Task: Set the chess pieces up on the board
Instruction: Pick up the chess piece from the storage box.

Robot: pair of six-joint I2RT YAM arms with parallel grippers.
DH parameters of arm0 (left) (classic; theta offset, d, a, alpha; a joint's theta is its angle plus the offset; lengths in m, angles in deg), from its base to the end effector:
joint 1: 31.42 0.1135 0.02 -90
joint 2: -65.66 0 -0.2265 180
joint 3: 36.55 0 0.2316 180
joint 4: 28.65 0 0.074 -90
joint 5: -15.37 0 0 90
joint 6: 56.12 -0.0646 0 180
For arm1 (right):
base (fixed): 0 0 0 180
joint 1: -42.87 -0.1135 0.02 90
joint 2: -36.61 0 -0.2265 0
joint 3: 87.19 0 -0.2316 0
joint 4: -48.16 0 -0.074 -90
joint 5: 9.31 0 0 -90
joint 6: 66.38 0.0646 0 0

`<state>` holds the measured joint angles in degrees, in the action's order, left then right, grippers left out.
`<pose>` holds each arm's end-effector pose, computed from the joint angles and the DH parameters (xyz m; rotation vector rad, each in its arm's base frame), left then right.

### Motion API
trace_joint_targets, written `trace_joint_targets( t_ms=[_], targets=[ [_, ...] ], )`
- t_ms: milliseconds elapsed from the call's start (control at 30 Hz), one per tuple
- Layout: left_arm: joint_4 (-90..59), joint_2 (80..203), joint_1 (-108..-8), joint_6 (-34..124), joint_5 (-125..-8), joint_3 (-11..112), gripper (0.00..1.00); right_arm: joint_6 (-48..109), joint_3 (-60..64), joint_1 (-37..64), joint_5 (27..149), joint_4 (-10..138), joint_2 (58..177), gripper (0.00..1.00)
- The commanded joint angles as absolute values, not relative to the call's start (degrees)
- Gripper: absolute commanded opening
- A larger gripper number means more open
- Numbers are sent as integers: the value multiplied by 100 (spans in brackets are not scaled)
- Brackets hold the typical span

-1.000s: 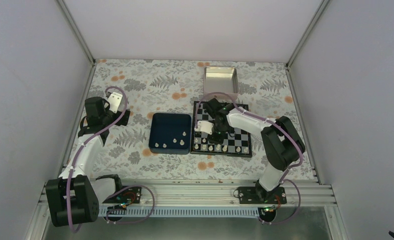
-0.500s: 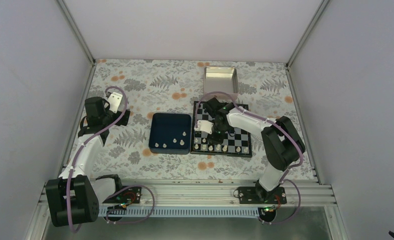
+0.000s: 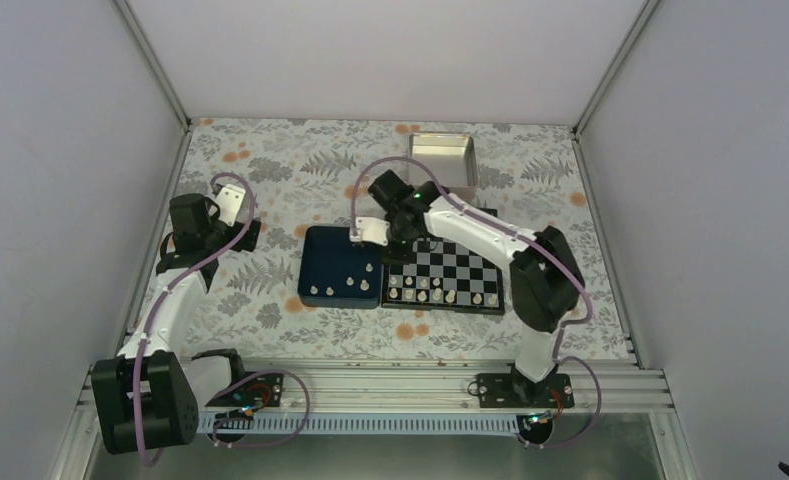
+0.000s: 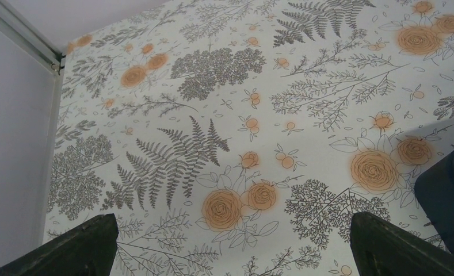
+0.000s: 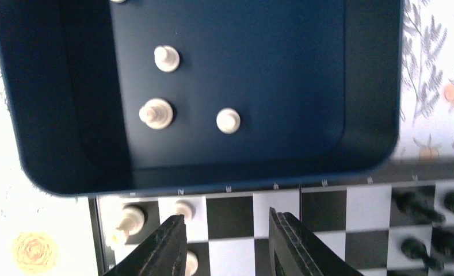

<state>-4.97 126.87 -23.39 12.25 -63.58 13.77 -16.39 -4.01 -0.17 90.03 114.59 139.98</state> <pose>0.2508 0.0229 0.1903 0.3647 2.1318 0.0885 0.2434 0.2416 0.1757 -1.9083 2.1027 0.2431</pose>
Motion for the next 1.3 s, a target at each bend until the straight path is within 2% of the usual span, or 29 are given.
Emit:
trace_joint_targets(
  t_ms=[0,367,600,1267],
  targets=[
    [-558,12581,-2304,1199,-6266,1354,100,-1657,-1067,-330,8726,11893,14563,38],
    [-540,12480,-2283,1191,-6226,1336,100,-1795,-2245,-710,8299,12384,15645,32],
    [-520,12422,-2264,1182,-6156,1341,100,-1770,-2797,-875,8052,12747,16113,32],
    [-471,12353,-2222,1173,-5992,1358,100,-1691,-3280,-995,7592,13182,16769,29]
  ],
)
